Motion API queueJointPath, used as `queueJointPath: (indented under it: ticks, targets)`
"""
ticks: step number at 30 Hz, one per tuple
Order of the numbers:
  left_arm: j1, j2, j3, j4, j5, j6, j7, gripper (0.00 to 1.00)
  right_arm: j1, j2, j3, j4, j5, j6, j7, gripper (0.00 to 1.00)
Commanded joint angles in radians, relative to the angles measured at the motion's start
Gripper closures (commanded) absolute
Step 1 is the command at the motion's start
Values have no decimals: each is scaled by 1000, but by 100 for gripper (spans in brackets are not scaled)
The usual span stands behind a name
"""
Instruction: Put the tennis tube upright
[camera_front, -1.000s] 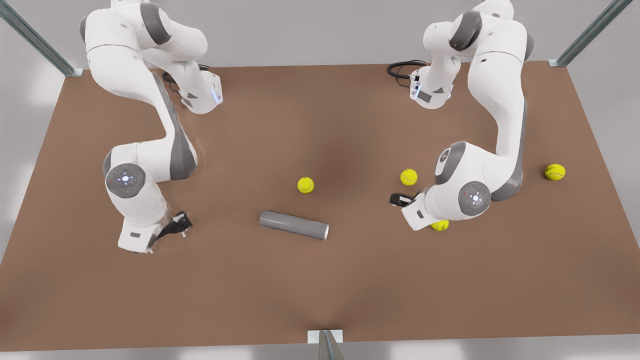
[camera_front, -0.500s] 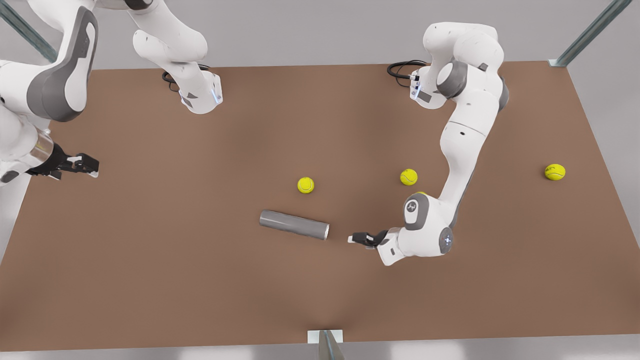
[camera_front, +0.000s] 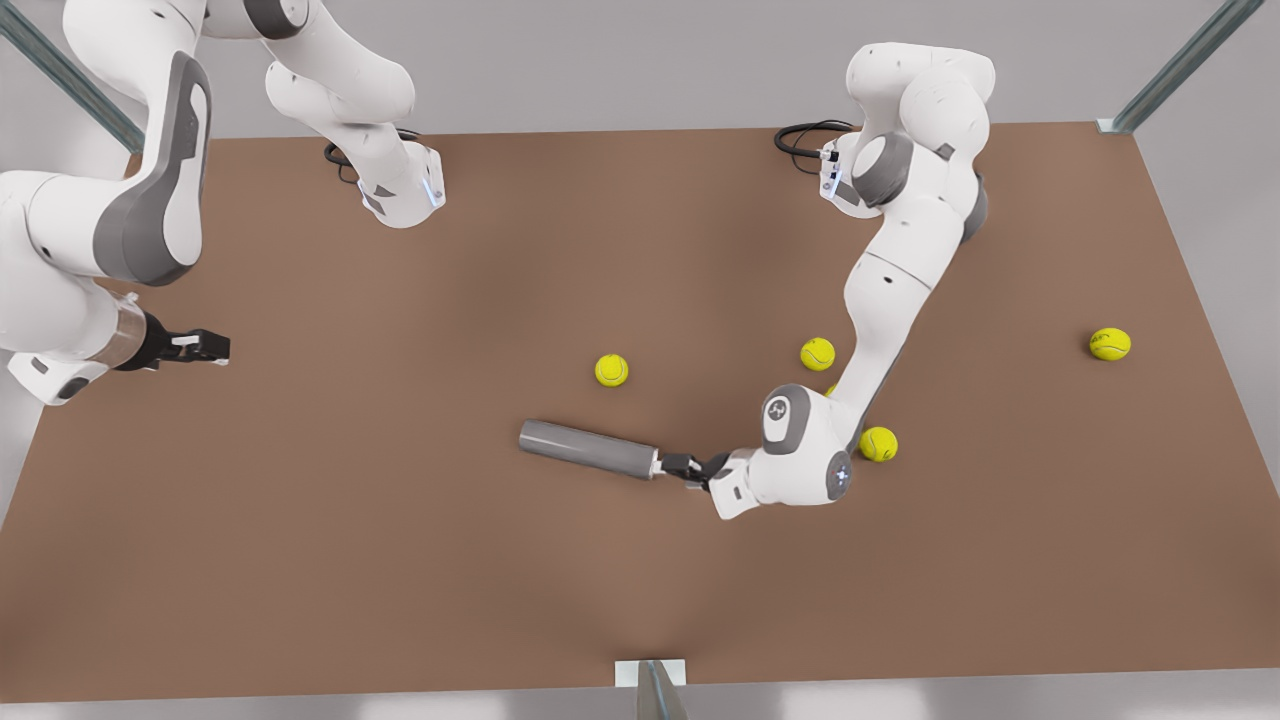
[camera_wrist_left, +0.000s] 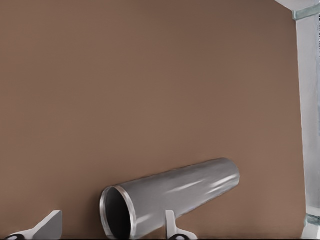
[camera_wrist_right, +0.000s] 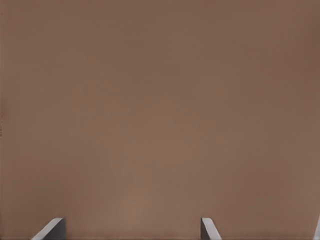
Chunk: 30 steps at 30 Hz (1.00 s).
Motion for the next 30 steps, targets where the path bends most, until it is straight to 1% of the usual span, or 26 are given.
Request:
queueJointPath:
  ticks: [1,8,13,16,26,30]
  targets:
    - [-5,11,-7,0,-13,-52,-98,0,-1,-1,0,0,0,-13,19,0]
    - [-23,45,-27,6,-13,-21,-96,0,-1,1,0,0,0,-22,19,0]
    - [-31,65,-63,9,-13,-18,-93,0,-1,2,0,-1,0,-27,19,0]
    - [-43,97,-69,46,-13,-18,-92,0,-1,4,0,-1,0,-27,18,0]
    - [-42,103,-100,46,-13,-8,-92,0,-1,10,0,-1,-1,-39,19,0]
    - [-19,102,-121,45,-14,-15,-92,0,-1,15,0,0,-1,-39,19,0]
